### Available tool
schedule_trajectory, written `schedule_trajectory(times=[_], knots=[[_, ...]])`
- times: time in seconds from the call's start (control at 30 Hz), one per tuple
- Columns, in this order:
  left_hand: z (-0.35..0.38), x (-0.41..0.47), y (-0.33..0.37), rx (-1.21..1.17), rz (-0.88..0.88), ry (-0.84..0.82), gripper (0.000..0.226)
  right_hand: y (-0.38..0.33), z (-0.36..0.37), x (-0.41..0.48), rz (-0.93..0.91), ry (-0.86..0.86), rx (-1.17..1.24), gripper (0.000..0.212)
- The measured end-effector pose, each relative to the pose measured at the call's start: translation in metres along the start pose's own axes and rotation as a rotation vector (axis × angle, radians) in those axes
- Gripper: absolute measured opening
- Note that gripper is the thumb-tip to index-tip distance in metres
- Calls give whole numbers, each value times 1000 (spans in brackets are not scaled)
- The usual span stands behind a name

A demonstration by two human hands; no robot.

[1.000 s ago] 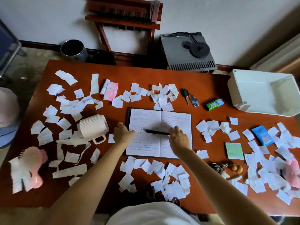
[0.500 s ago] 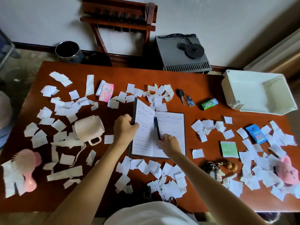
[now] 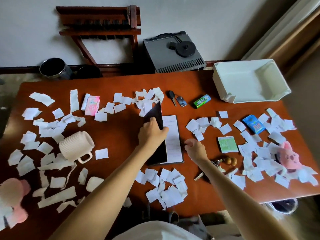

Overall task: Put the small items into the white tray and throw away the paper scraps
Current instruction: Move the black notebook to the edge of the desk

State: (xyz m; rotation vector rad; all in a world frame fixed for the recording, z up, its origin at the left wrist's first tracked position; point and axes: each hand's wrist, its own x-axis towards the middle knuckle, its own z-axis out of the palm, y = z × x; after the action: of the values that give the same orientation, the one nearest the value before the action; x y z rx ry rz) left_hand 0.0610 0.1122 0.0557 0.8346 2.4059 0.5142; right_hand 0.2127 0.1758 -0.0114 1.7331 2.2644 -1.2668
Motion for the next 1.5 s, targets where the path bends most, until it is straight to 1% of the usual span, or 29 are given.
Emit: schedule_trajectory(times=[0.07, 0.13, 0.23, 0.33, 0.4, 0.43, 0.47, 0.53, 0.6, 0.67, 0.7, 0.8, 0.87, 0.93, 1.0, 1.07, 1.17, 1.27, 1.33, 1.4, 1.5], knots=[[20, -1, 19, 52, -25, -12, 47, 10, -8, 2, 86, -33, 108, 32], [40, -3, 30, 79, -27, -21, 53, 15, -11, 2, 169, -70, 231, 31], [64, -2, 31, 107, -46, -52, 60, 22, -12, 3, 187, -95, 284, 28], [75, 1, 21, 101, -48, -59, 48, 20, -13, 2, 148, -104, 281, 25], [75, 0, 11, 87, -33, -40, 40, 13, -12, 0, 79, -126, 231, 26], [73, -1, 5, 82, -41, -17, 39, 9, -10, -1, 44, -147, 207, 27], [70, -2, -1, 78, -65, 17, 41, 5, -8, -3, 13, -166, 177, 26], [64, -4, -16, 68, -161, 77, 57, -2, -1, -5, -24, -161, 99, 28], [60, -3, -29, -46, -302, 49, 75, -6, 6, -6, -14, -122, 41, 36], [58, -3, -38, -224, -406, -9, 83, -10, 11, -8, 1, -108, 6, 39], [56, -3, -41, -269, -423, -29, 84, -12, 13, -10, 2, -108, -4, 39], [52, -9, -51, -292, -442, -99, 82, -15, 17, -17, 7, -119, -34, 42], [50, -16, -57, -379, -470, -139, 77, -15, 20, -22, 5, -138, -73, 42], [47, -24, -59, -498, -494, -133, 73, -16, 23, -27, 12, -160, -101, 39], [43, -30, -60, -563, -502, -122, 71, -20, 27, -33, 24, -183, -97, 37], [37, -33, -62, -587, -484, -105, 69, -23, 30, -35, 47, -181, -40, 35], [28, -34, -63, -624, -446, -97, 63, -26, 32, -37, 101, -168, 124, 27], [23, -37, -62, -673, -453, -126, 64, -35, 27, -42, 192, -207, 432, 31], [20, -37, -66, -719, -453, -156, 63, -41, 18, -43, 227, -233, 603, 25], [16, -39, -66, -759, -462, -215, 58, -44, 9, -43, 216, -249, 643, 19], [11, -39, -63, -855, -525, -299, 51, -48, -6, -41, 228, -263, 631, 20]])
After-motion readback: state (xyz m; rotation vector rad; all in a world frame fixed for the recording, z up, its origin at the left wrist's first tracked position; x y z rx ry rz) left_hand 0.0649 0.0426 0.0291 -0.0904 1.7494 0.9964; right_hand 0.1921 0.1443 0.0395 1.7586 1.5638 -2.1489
